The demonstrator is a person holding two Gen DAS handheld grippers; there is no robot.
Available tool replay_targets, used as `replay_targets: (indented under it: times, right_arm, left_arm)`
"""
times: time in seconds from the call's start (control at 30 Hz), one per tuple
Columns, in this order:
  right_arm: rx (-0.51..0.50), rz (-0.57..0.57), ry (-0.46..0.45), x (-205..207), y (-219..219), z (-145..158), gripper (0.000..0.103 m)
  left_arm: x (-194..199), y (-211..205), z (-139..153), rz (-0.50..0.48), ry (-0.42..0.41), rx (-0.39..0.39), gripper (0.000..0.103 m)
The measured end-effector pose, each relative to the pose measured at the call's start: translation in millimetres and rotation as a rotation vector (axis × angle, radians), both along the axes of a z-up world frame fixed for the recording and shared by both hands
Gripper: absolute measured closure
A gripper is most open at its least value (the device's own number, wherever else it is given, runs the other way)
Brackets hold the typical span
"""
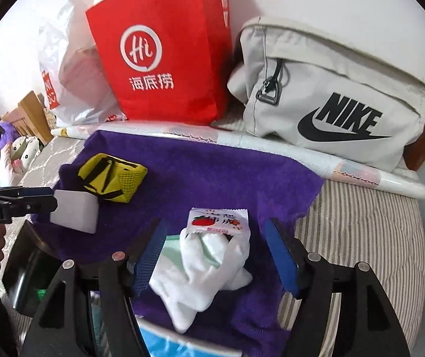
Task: Organize soft objects
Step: 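Place the snack packet on the purple towel with the right tool while the left tool places the sponge there, then grasp the green snack packet with the right tool while the left tool approaches the dark green tin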
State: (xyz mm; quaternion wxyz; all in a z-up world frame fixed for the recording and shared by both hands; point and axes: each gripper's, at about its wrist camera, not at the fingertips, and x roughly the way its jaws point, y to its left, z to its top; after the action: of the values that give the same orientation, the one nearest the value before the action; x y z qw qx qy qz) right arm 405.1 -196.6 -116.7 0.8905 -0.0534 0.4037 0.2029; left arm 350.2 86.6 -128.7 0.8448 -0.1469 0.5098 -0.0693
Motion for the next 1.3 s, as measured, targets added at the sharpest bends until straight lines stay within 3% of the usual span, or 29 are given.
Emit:
replay_targets:
  times: [0.17,0.37,0.6,0.83,0.97,1.03,1.1,1.3]
  right_arm:
    - [0.048,-0.001,-0.023,-41.0,0.4,14.8,0.034]
    - [0.093,0.098,0.008,-92.6,19.4,17.8,0.034]
    - [-0.005,0.214,0.011,-143.4,59.0,-3.5,0.038]
    - [-0.072,0.271,0.085,-155.1,82.9,-35.4,0.044]
    - [-0.112,0.242,0.13,-147.9,91.3,-50.9,0.051]
    - [-0.13,0.241,0.111,-148.4,94.9,-52.7,0.054]
    - [-0.124,0.241,0.113,-149.2,95.6,-51.4,0.072]
    - [-0.052,0.227,0.086,-155.9,87.9,-35.6,0.073]
  left_arm:
    - [-31.3,7.4,18.9,0.035,-0.059,0.06,0.027]
    - [-66.8,18.8,36.0,0.053,-0.111,0.043,0.027]
    - [-99.7,33.1,36.8,0.055,-0.126,-0.008,0.027]
    - [-121.8,48.6,29.1,0.073,-0.139,-0.039,0.027]
    - [-128.7,54.6,24.7,0.072,-0.14,-0.064,0.027]
    - [-131.7,56.6,23.1,0.073,-0.143,-0.063,0.027]
    - [-134.2,59.0,21.3,0.075,-0.141,-0.065,0.027]
    - [-143.1,64.4,16.5,0.088,-0.13,-0.073,0.027]
